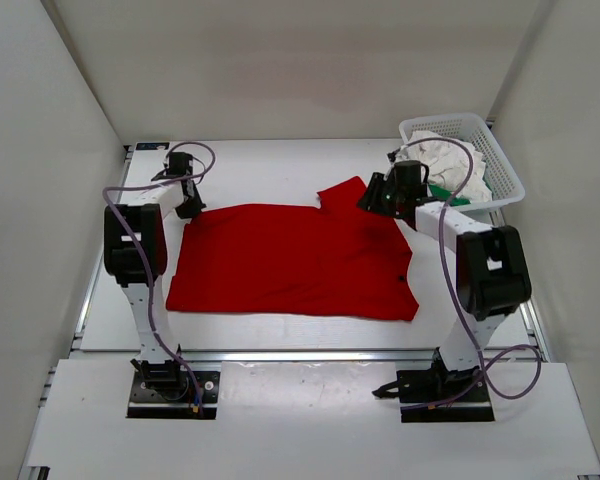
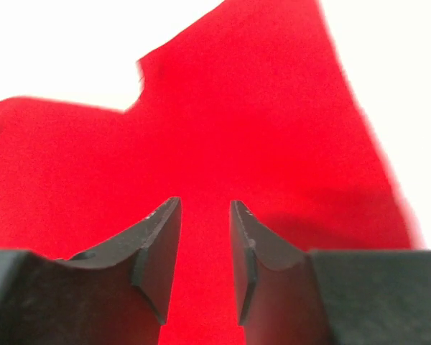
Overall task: Fold and stack the t-shirts
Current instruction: Grap the side of the flattened tshirt furthest away from the robot with both arms
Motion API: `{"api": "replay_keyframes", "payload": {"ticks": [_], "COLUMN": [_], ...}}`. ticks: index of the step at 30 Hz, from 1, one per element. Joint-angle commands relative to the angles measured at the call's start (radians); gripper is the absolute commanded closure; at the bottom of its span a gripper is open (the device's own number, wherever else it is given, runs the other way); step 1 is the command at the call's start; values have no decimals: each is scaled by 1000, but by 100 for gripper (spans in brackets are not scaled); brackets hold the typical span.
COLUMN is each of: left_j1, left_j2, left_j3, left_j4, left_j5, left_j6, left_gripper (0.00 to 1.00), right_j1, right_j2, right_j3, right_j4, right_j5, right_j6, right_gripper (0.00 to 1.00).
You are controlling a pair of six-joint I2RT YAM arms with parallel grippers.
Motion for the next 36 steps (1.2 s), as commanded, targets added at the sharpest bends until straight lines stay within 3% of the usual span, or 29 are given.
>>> {"api": "replay_keyframes", "payload": {"ticks": [1,9,13,27,36], "left_j1": [-10,-42,-34,-42,-36], "left_j2": [-115,-211,-225,-226,-231], "left_j3": [-52,-122,-142,-171,-174], "left_j4": [54,78,80,98,103], "left_j5": [64,85,97,114,123], "left_j6": [-36,-65,-59,-62,-65], "left_gripper": [100,100,100,100,100], "right_j1": [-20,-26,-46,-29,-8], "right_j2": [77,404,583,974,975], "right_j3": [156,500,774,1469,1494], "right_j4": [-46,-219,-373,-744,-805], "right_j5": [181,261,235,160,181], "right_j6": [-95,-161,-166,-183,-174], "right_gripper": [67,63,62,62,66]}}
